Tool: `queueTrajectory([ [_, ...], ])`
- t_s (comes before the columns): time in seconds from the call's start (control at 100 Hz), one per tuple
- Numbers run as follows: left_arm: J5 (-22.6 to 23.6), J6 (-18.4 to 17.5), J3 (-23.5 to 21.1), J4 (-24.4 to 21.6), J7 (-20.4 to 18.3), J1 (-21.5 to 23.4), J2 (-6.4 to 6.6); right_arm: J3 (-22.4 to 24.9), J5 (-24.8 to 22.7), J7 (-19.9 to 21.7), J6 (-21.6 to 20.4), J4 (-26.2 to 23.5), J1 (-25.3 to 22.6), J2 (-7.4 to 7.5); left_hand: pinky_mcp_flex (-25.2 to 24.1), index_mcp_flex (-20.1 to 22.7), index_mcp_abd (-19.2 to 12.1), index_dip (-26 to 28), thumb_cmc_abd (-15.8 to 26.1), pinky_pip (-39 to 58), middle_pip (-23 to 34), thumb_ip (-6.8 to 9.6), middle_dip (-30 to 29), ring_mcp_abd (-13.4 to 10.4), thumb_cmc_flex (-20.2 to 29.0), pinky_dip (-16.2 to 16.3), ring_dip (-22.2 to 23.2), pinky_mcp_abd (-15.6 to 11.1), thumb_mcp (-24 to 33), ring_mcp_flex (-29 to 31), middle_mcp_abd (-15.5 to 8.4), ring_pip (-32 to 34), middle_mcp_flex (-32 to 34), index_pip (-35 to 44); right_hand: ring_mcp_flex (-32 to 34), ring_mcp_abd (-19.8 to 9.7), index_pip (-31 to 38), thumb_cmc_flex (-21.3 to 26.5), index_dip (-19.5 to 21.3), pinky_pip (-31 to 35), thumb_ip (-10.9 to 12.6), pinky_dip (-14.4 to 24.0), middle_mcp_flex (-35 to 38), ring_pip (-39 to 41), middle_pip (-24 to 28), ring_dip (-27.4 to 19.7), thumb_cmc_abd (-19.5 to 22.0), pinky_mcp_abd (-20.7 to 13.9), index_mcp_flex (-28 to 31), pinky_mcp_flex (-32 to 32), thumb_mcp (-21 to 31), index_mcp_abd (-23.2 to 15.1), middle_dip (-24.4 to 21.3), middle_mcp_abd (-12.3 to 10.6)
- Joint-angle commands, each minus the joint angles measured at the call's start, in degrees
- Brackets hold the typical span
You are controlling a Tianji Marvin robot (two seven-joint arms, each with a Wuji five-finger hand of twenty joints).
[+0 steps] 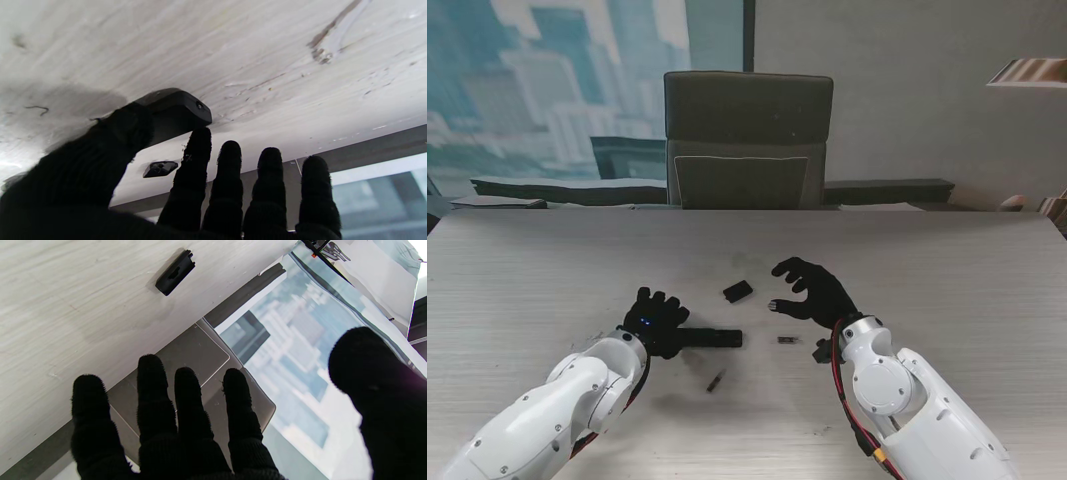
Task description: Install the batteries into the remote control and close the cover
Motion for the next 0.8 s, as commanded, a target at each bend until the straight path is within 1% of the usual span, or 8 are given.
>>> queueTrajectory([
  [0.0,-0.43,0.86,0.11,0.72,-0.25,1.07,-0.17,-0.31,-0.21,0.49,-0.06,-0.16,-0.31,-0.20,-0.77,3.51,-3.12,1.70,-0.32,-0.48,-0.05,1.55,-0.38,1.36,0.05,-0.81,0.79,0.52,2.06,0.31,0.86,0.20,1.18,3.32,1.49,0.51,-0.71,1.26,-0.30,0.00,1.51,0.70,1.32,0.94,0.00,0.94,-0.10,1.63,1.07,0.32,-0.78,0.35,0.35,0.66],
  [0.17,-0.29,0.85,-0.05,0.58,1.26,2.08,-0.23,-1.64,-2.49,0.50,1.67,-0.30,0.32,0.02,-0.76,3.96,-3.47,2.08,-0.24,-0.47,-0.22,1.51,-0.43,1.37,0.07,-0.91,0.62,0.51,2.14,0.75,0.68,0.05,2.03,3.88,3.47,1.02,0.24,5.49,0.16,2.17,1.87,0.86,4.19,4.91,2.53,2.65,-2.59,1.12,5.96,2.12,1.96,1.44,1.36,0.93],
  [0.27,-0.06,0.48,-0.05,0.51,1.35,2.24,-0.18,-3.01,-5.26,1.60,3.29,-0.39,1.08,0.55,-0.76,4.03,-3.77,2.25,-0.11,-0.45,-0.34,1.56,-0.46,1.26,0.09,-0.95,0.56,0.51,2.14,0.77,0.64,-0.05,2.16,4.11,4.96,1.06,1.02,8.73,0.84,7.84,2.23,0.40,6.37,9.34,4.90,4.37,-3.72,0.36,9.44,3.12,4.16,1.66,2.24,0.82],
  [0.34,-0.32,0.15,-0.11,0.67,1.60,2.34,-0.18,-4.19,-8.70,2.29,4.64,-0.48,1.61,1.09,-0.76,4.16,-3.82,2.32,-0.09,-0.44,-0.39,1.59,-0.47,1.37,0.13,-0.97,0.53,0.51,2.16,0.71,0.59,-0.12,2.20,4.22,6.62,1.17,2.22,10.83,1.99,16.51,2.29,-1.14,8.43,14.33,7.60,6.22,-5.38,-0.41,12.55,3.26,6.39,1.12,3.17,0.70],
  [0.37,-0.47,0.02,-0.18,0.74,1.69,2.40,-0.18,-4.75,-10.59,2.49,5.41,-0.57,1.80,1.36,-0.76,4.15,-3.90,2.34,-0.10,-0.44,-0.41,1.60,-0.48,1.39,0.14,-0.97,0.53,0.51,2.16,0.76,0.61,-0.10,2.24,4.23,7.04,1.02,2.54,11.33,2.66,21.62,2.20,-4.00,9.20,16.05,8.77,6.68,-5.89,-1.04,13.74,3.22,7.15,0.77,3.50,0.51],
  [0.49,-1.08,-0.98,-0.83,0.96,1.97,2.80,-0.17,-7.25,-19.16,2.88,8.21,-0.52,2.46,2.61,-0.76,4.18,-3.99,2.36,-0.15,-0.43,-0.45,1.60,-0.49,1.35,0.11,-1.00,0.51,0.51,2.20,0.88,0.57,-0.10,2.39,4.20,9.61,0.41,3.27,13.85,3.07,34.06,2.33,-4.40,12.19,24.65,14.44,10.06,-7.60,-2.71,19.19,4.20,10.40,1.31,5.54,-0.37],
  [0.63,-1.30,-2.38,-1.90,0.62,1.80,3.44,-0.12,-9.79,-27.71,3.26,10.40,0.19,3.09,4.03,-0.77,4.42,-4.12,2.36,-0.09,-0.41,-0.58,1.57,-0.55,1.28,0.02,-1.03,0.43,0.51,1.98,1.02,0.54,-0.19,2.53,4.16,11.05,-0.35,3.50,15.09,3.27,38.25,2.21,-5.67,13.61,29.10,17.65,11.52,-8.36,-3.38,21.57,5.38,12.39,1.87,6.61,-0.85],
  [0.79,-1.43,-2.64,-2.08,0.73,2.14,3.49,-0.14,-11.49,-33.64,3.77,12.83,0.29,3.07,5.06,-0.77,4.49,-4.00,2.40,-0.02,-0.40,-0.68,1.59,-0.59,1.26,-0.01,-1.05,0.40,0.51,1.94,1.01,0.59,-0.26,2.54,4.19,9.71,-0.46,3.24,11.54,3.44,39.60,1.51,-5.98,12.09,30.54,18.68,12.12,-10.97,-3.96,20.47,4.87,11.14,2.09,7.19,-0.52],
])
